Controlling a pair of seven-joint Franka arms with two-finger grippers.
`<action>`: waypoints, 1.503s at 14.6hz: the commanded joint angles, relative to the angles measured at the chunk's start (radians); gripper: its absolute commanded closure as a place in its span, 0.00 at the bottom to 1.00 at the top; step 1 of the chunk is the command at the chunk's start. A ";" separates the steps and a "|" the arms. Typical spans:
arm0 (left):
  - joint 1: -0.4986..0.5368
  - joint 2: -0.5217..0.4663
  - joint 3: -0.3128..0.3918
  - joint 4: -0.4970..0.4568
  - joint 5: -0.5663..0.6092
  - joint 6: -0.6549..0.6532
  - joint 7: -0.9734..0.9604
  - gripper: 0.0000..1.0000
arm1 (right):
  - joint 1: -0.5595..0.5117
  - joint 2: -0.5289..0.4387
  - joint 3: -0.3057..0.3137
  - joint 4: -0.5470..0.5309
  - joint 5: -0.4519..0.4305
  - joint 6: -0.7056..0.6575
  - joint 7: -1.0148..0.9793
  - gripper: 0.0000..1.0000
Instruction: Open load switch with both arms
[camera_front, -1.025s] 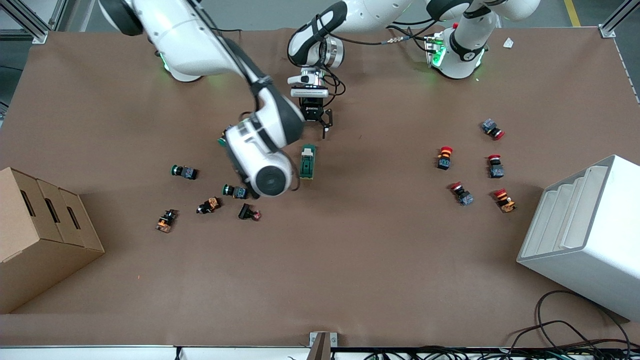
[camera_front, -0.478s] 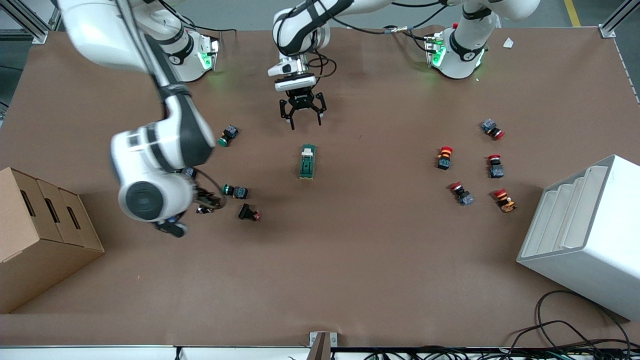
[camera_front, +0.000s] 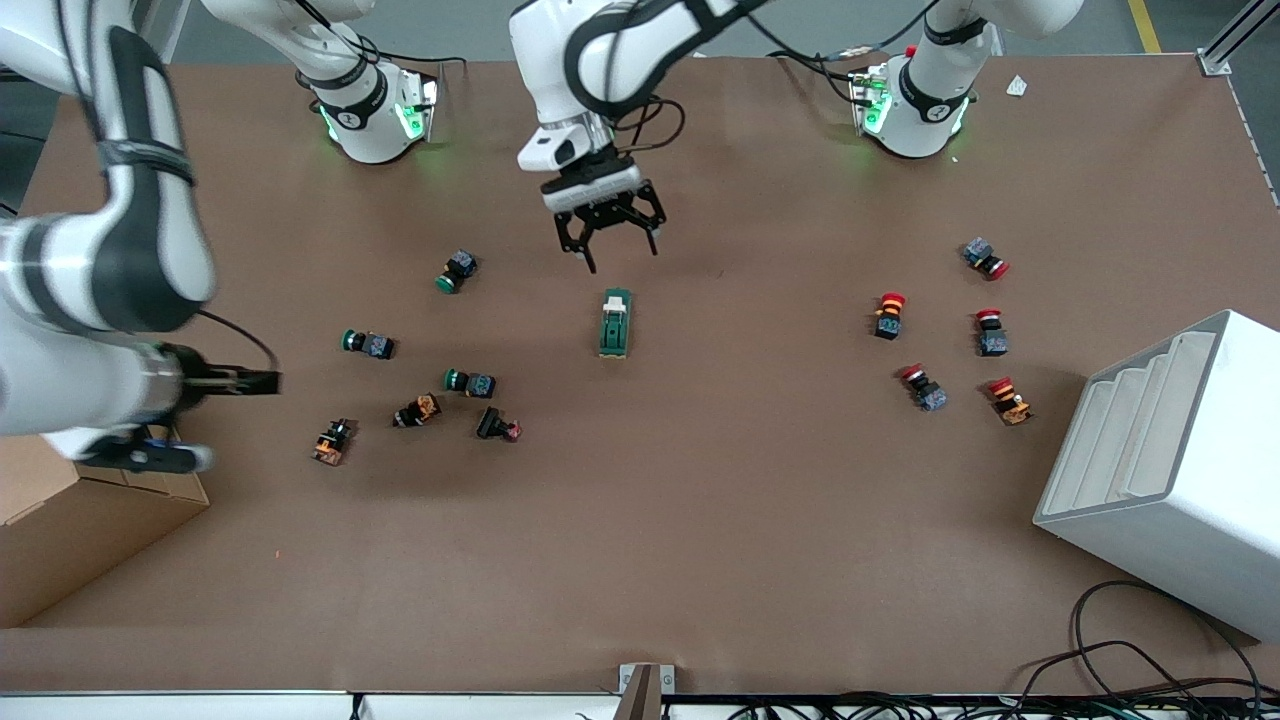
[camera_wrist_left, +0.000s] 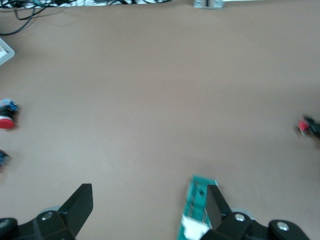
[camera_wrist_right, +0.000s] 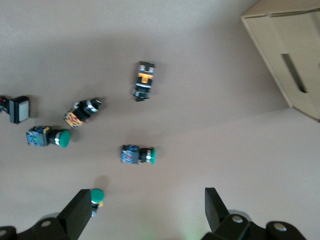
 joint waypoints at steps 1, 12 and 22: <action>0.106 -0.068 -0.005 0.044 -0.132 -0.022 0.122 0.00 | -0.058 -0.059 0.023 -0.030 -0.019 -0.007 -0.086 0.00; 0.574 -0.361 0.122 0.152 -0.658 -0.151 0.990 0.00 | -0.074 -0.073 0.024 0.097 -0.022 -0.091 -0.146 0.00; 0.634 -0.553 0.420 0.072 -0.908 -0.315 1.549 0.00 | -0.035 -0.134 0.032 0.089 -0.008 -0.140 -0.131 0.00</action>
